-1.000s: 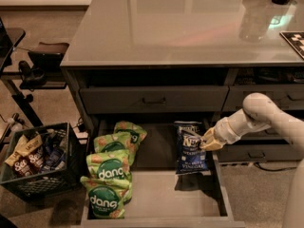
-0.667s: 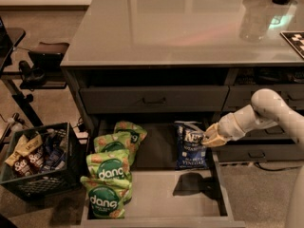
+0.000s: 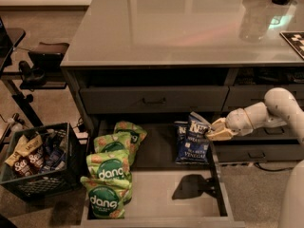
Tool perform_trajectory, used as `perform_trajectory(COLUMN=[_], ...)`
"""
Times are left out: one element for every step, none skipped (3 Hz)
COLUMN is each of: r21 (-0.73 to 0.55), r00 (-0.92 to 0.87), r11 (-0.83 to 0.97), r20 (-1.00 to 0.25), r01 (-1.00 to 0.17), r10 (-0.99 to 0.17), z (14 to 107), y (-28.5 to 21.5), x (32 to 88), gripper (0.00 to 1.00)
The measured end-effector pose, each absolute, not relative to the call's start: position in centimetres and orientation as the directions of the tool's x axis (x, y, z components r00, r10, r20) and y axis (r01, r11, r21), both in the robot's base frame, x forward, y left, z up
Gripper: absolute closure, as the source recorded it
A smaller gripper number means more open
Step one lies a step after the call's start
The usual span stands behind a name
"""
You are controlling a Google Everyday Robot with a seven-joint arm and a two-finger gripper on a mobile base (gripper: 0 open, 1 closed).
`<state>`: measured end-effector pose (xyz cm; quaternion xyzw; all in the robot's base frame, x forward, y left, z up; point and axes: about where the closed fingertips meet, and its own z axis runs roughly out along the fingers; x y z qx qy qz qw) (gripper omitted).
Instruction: Pick blue chip bag from middle drawer and place on counter
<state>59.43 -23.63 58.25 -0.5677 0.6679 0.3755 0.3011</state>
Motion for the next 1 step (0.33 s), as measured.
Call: perform_trajectory(r21=[0.161], r00=[-0.176], r11=[0.076], r20=[-0.831], r01=[-0.984], r10=[-0.527], z=[58.44], y=[-23.54], x=[59.56], gripper=[1.00])
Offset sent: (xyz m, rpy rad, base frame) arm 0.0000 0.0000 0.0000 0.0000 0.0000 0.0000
